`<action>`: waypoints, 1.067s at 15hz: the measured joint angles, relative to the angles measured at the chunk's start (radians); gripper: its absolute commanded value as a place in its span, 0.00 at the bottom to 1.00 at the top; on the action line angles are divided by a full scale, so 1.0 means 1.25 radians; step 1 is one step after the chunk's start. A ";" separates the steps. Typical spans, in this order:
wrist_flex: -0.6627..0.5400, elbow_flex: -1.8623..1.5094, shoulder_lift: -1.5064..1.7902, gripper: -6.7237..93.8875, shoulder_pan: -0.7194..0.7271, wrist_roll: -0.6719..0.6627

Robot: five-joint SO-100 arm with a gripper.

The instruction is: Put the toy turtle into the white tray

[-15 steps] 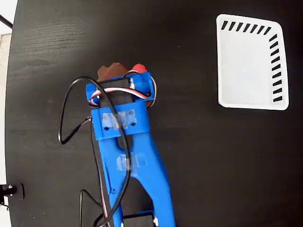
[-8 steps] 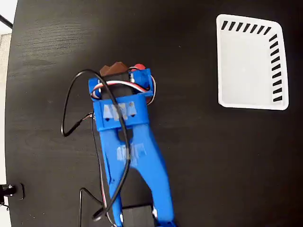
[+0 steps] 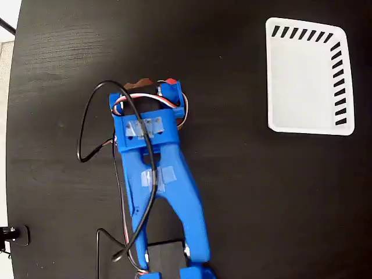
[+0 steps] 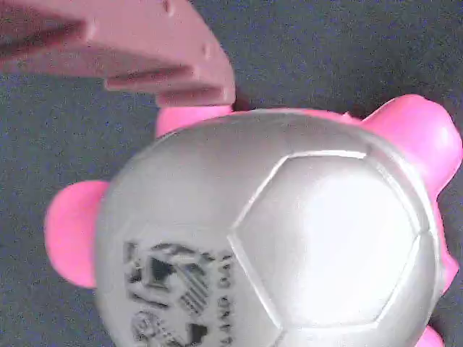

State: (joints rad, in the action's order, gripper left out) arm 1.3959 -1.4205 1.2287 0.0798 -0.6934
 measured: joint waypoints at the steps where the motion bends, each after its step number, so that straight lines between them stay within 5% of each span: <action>1: -0.012 -0.005 -0.005 0.62 0.000 0.000; 11: -0.079 -0.013 -0.069 0.58 0.000 0.000; 16: -0.106 -0.013 -0.072 0.21 0.006 0.000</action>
State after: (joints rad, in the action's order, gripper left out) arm 1.2640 -1.4373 1.1382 0.0874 -0.6934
